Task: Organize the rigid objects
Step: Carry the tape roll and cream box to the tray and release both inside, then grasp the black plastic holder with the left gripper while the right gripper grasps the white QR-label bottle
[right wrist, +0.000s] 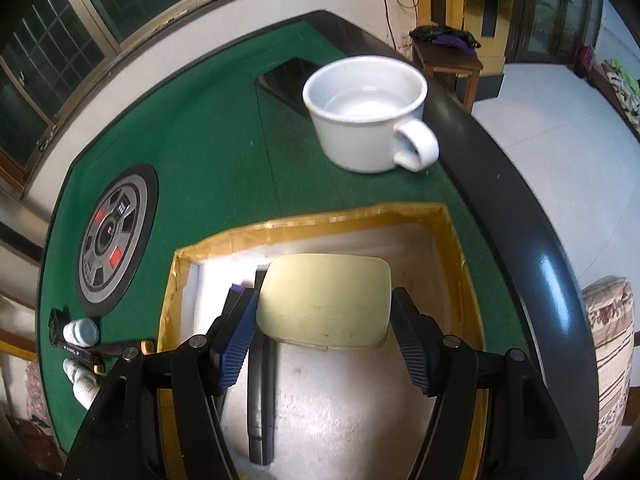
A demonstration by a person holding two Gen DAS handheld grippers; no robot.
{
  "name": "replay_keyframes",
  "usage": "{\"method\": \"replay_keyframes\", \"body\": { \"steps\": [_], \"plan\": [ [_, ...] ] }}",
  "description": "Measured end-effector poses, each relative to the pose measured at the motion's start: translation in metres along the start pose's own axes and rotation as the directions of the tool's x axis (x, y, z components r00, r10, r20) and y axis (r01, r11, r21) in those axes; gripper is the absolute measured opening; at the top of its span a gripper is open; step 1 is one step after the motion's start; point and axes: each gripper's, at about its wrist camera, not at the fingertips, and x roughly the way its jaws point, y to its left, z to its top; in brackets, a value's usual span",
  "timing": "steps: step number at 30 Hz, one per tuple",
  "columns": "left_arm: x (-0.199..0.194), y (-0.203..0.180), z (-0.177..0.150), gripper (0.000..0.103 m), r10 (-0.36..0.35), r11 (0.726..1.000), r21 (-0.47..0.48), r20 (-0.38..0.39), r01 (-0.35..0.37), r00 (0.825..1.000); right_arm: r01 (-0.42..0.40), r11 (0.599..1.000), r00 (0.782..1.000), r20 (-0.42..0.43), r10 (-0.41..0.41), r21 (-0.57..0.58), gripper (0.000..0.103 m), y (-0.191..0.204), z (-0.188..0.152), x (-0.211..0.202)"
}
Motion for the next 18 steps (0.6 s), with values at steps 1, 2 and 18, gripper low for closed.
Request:
{"method": "replay_keyframes", "body": {
  "steps": [1, 2, 18],
  "plan": [
    [-0.002, 0.0, 0.0, 0.042, -0.01, 1.0, -0.004, -0.001, 0.01, 1.0, 0.003, 1.0, 1.0, -0.003, -0.003, -0.003, 0.061, 0.001, -0.002, -0.002],
    [-0.003, 0.001, 0.001, 0.048, -0.025, 1.0, -0.009, 0.002, 0.025, 1.0, 0.005, 1.0, 1.0, -0.003, -0.005, -0.006, 0.062, 0.002, -0.003, -0.003],
    [-0.069, 0.034, -0.012, 0.05, -0.102, 0.99, -0.085, 0.103, 0.111, 0.989, -0.095, 0.991, 0.992, 0.088, 0.086, 0.095, 0.063, 0.013, -0.034, -0.07]
  ]
}}
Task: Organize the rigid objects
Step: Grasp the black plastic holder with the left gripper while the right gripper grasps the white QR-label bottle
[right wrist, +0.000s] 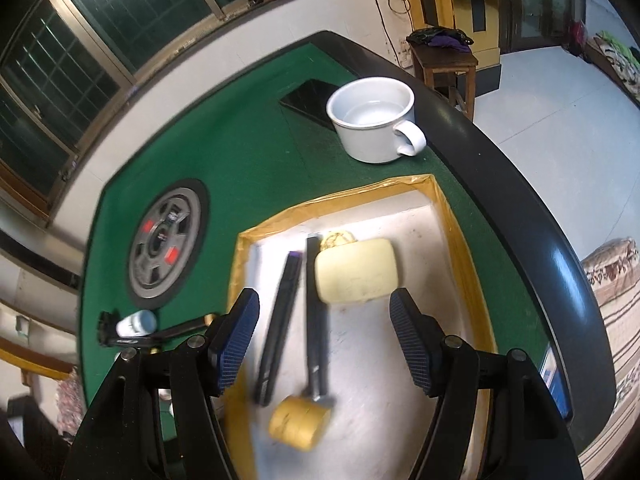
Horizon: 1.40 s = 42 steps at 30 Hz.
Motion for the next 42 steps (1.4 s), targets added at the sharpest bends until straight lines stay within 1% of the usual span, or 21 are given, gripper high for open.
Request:
{"method": "replay_keyframes", "body": {
  "steps": [2, 6, 9, 11, 13, 14, 15, 17, 19, 20, 21, 22, 24, 26, 28, 29, 30, 32, 34, 38, 42],
  "plan": [
    [-0.013, 0.011, -0.003, 0.05, -0.002, 1.0, -0.022, 0.015, 0.003, 1.0, -0.02, 1.0, 1.0, 0.018, 0.02, 0.011, 0.063, 0.007, -0.005, -0.009],
    [-0.052, 0.045, -0.011, 0.05, 0.013, 0.994, -0.11, 0.088, -0.004, 0.996, -0.045, 0.999, 0.998, 0.045, 0.045, -0.004, 0.063, 0.026, -0.016, -0.025],
    [-0.084, 0.082, -0.022, 0.05, 0.07, 0.981, -0.191, 0.142, -0.042, 0.987, -0.057, 0.998, 0.996, 0.063, 0.059, -0.031, 0.063, 0.042, -0.025, -0.036],
    [-0.102, 0.108, -0.029, 0.059, 0.121, 0.969, -0.233, 0.15, -0.084, 0.981, -0.081, 0.996, 0.995, 0.063, 0.084, -0.048, 0.063, 0.055, -0.034, -0.042],
    [-0.124, 0.146, -0.042, 0.06, 0.195, 0.947, -0.286, 0.155, -0.145, 0.969, -0.096, 0.993, 0.993, 0.055, 0.1, -0.07, 0.063, 0.066, -0.043, -0.045],
    [-0.134, 0.166, -0.049, 0.063, 0.226, 0.936, -0.306, 0.142, -0.175, 0.964, -0.099, 0.992, 0.993, 0.053, 0.103, -0.078, 0.065, 0.069, -0.048, -0.047],
    [-0.135, 0.18, -0.052, 0.064, 0.249, 0.927, -0.319, 0.128, -0.198, 0.96, -0.1, 0.991, 0.993, 0.048, 0.104, -0.091, 0.07, 0.074, -0.052, -0.047],
    [-0.14, 0.216, -0.062, 0.066, 0.293, 0.905, -0.344, 0.083, -0.248, 0.953, -0.107, 0.988, 0.993, 0.035, 0.112, -0.112, 0.071, 0.084, -0.063, -0.048],
    [-0.136, 0.247, -0.068, 0.066, 0.332, 0.892, -0.334, 0.023, -0.306, 0.943, -0.111, 0.986, 0.993, 0.02, 0.114, -0.122, 0.072, 0.09, -0.072, -0.048],
    [-0.133, 0.253, -0.069, 0.066, 0.342, 0.89, -0.321, 0.004, -0.323, 0.94, -0.111, 0.986, 0.993, 0.014, 0.113, -0.123, 0.072, 0.092, -0.075, -0.047],
    [-0.128, 0.262, -0.069, 0.066, 0.336, 0.901, -0.287, -0.018, -0.327, 0.942, -0.11, 0.986, 0.994, 0.01, 0.112, -0.124, 0.072, 0.093, -0.079, -0.047],
    [-0.122, 0.268, -0.07, 0.066, 0.33, 0.908, -0.26, -0.036, -0.327, 0.943, -0.106, 0.986, 0.994, 0.002, 0.107, -0.126, 0.072, 0.095, -0.083, -0.046],
    [-0.114, 0.276, -0.072, 0.066, 0.331, 0.912, -0.233, -0.07, -0.338, 0.941, -0.098, 0.987, 0.995, -0.005, 0.098, -0.125, 0.072, 0.097, -0.09, -0.046],
    [-0.103, 0.283, -0.07, 0.066, 0.306, 0.925, -0.209, -0.092, -0.319, 0.948, -0.093, 0.988, 0.996, -0.012, 0.092, -0.121, 0.072, 0.098, -0.097, -0.047],
    [-0.095, 0.29, -0.067, 0.066, 0.343, 0.914, -0.183, -0.126, -0.361, 0.931, -0.086, 0.989, 0.996, -0.016, 0.084, -0.122, 0.072, 0.099, -0.103, -0.048],
    [-0.088, 0.294, -0.064, 0.066, 0.347, 0.914, -0.17, -0.148, -0.369, 0.926, -0.082, 0.989, 0.997, -0.017, 0.08, -0.121, 0.072, 0.1, -0.106, -0.049],
    [-0.083, 0.298, -0.062, 0.066, 0.345, 0.914, -0.166, -0.157, -0.369, 0.925, -0.08, 0.99, 0.997, -0.02, 0.078, -0.12, 0.072, 0.1, -0.109, -0.05],
    [-0.076, 0.302, -0.057, 0.066, 0.361, 0.909, -0.156, -0.171, -0.387, 0.917, -0.071, 0.99, 0.997, -0.024, 0.069, -0.119, 0.072, 0.099, -0.115, -0.051],
    [-0.067, 0.311, -0.054, 0.066, 0.351, 0.909, -0.168, -0.186, -0.382, 0.918, -0.069, 0.991, 0.997, -0.029, 0.066, -0.117, 0.072, 0.098, -0.118, -0.052],
    [-0.06, 0.311, -0.055, 0.065, 0.414, 0.885, -0.164, -0.15, -0.435, 0.898, -0.078, 0.99, 0.996, -0.039, 0.074, -0.121, 0.072, 0.099, -0.123, -0.051],
    [-0.07, 0.307, -0.072, 0.065, 0.424, 0.871, -0.22, -0.117, -0.439, 0.898, -0.147, 0.977, 0.986, -0.098, 0.133, -0.154, 0.072, 0.108, -0.127, -0.038]
  ]
}}
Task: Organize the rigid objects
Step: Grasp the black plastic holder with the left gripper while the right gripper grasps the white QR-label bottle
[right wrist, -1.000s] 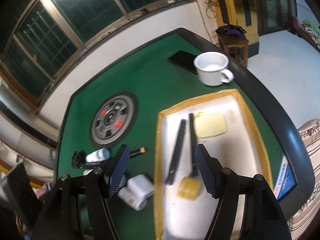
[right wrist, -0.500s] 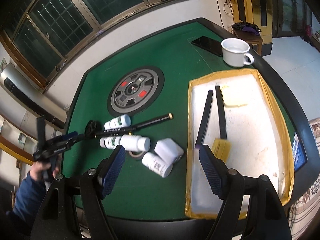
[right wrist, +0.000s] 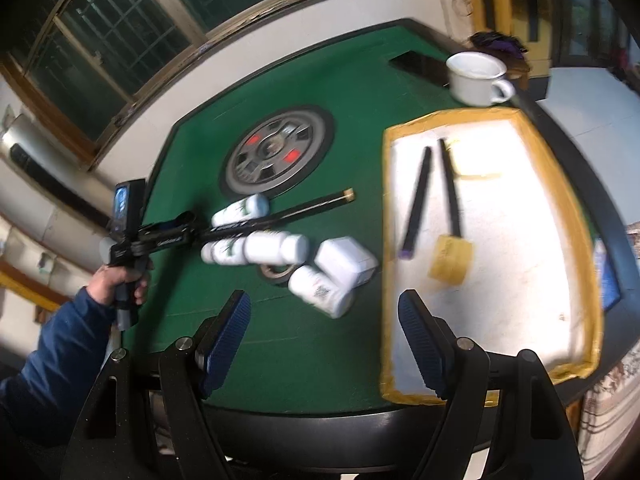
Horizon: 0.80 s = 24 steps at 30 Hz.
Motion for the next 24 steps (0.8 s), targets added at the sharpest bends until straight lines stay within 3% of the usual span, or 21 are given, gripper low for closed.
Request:
{"method": "replay_keyframes", "body": {
  "steps": [5, 11, 13, 15, 22, 24],
  "plan": [
    [-0.02, -0.001, -0.038, 0.065, 0.015, 0.999, -0.046, -0.006, -0.015, 1.0, -0.016, 0.989, 0.994, -0.106, 0.0, -0.15, 0.071, 0.022, -0.005, 0.04],
    [-0.05, -0.018, -0.097, 0.065, 0.004, 0.997, -0.08, -0.007, -0.005, 1.0, 0.055, 0.951, 0.981, -0.159, -0.108, -0.305, 0.067, 0.032, 0.002, 0.083],
    [-0.054, -0.024, -0.105, 0.065, 0.0, 0.996, -0.092, -0.007, -0.001, 1.0, 0.047, 0.936, 0.976, -0.184, -0.118, -0.349, 0.063, 0.034, 0.007, 0.095],
    [-0.058, -0.032, -0.113, 0.065, -0.009, 0.996, -0.09, -0.011, 0.008, 1.0, 0.033, 0.923, 0.971, -0.207, -0.12, -0.383, 0.05, 0.037, 0.011, 0.106],
    [-0.061, -0.046, -0.12, 0.065, 0.024, 0.998, -0.057, -0.014, -0.025, 1.0, 0.074, 0.873, 0.933, -0.276, -0.231, -0.483, 0.047, 0.041, 0.011, 0.139],
    [-0.059, -0.046, -0.118, 0.065, 0.028, 0.999, -0.046, -0.013, -0.028, 1.0, 0.081, 0.859, 0.924, -0.285, -0.255, -0.505, 0.03, 0.043, 0.004, 0.141]
  ]
}}
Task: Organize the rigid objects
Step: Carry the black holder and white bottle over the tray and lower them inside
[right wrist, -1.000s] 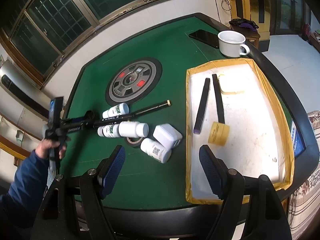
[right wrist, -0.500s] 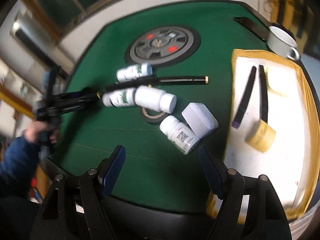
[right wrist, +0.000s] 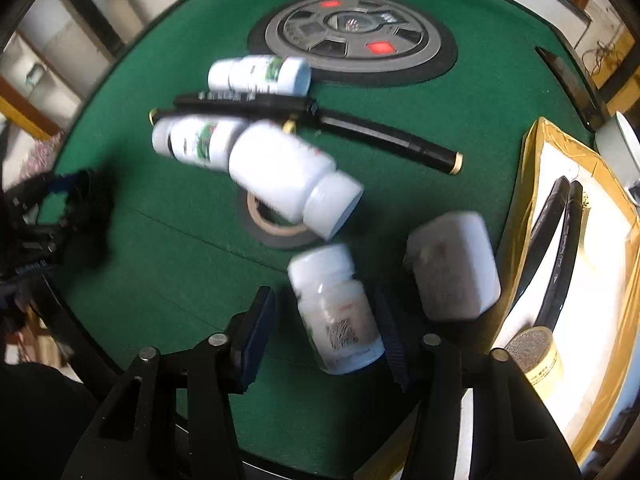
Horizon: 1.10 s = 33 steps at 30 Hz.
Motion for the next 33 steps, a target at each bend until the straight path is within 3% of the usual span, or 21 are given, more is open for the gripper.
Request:
{"method": "replay_keyframes", "body": {
  "steps": [3, 8, 13, 24, 33],
  "plan": [
    [0.002, 0.001, 0.001, 0.065, 0.003, 1.0, 0.005, 0.015, -0.003, 1.0, -0.006, 0.999, 1.0, 0.021, 0.005, 0.051, 0.03, 0.004, -0.006, -0.003],
    [0.0, 0.005, 0.004, 0.065, -0.039, 0.999, -0.033, 0.032, 0.041, 0.999, -0.122, 0.978, 0.989, 0.101, 0.106, 0.17, 0.03, 0.012, -0.019, -0.016],
    [-0.013, -0.007, 0.012, 0.065, -0.086, 0.996, 0.002, 0.07, 0.086, 0.994, -0.196, 0.96, 0.971, 0.175, 0.161, 0.202, 0.03, 0.02, -0.027, -0.033],
    [-0.035, -0.046, 0.03, 0.065, -0.168, 0.983, 0.093, 0.105, 0.159, 0.98, -0.24, 0.935, 0.952, 0.253, 0.174, 0.26, 0.03, 0.016, -0.036, -0.054],
    [-0.047, -0.106, 0.046, 0.065, -0.257, 0.947, 0.225, 0.1, 0.23, 0.961, -0.251, 0.908, 0.936, 0.323, 0.14, 0.336, 0.03, -0.013, -0.057, -0.072]
  ]
}}
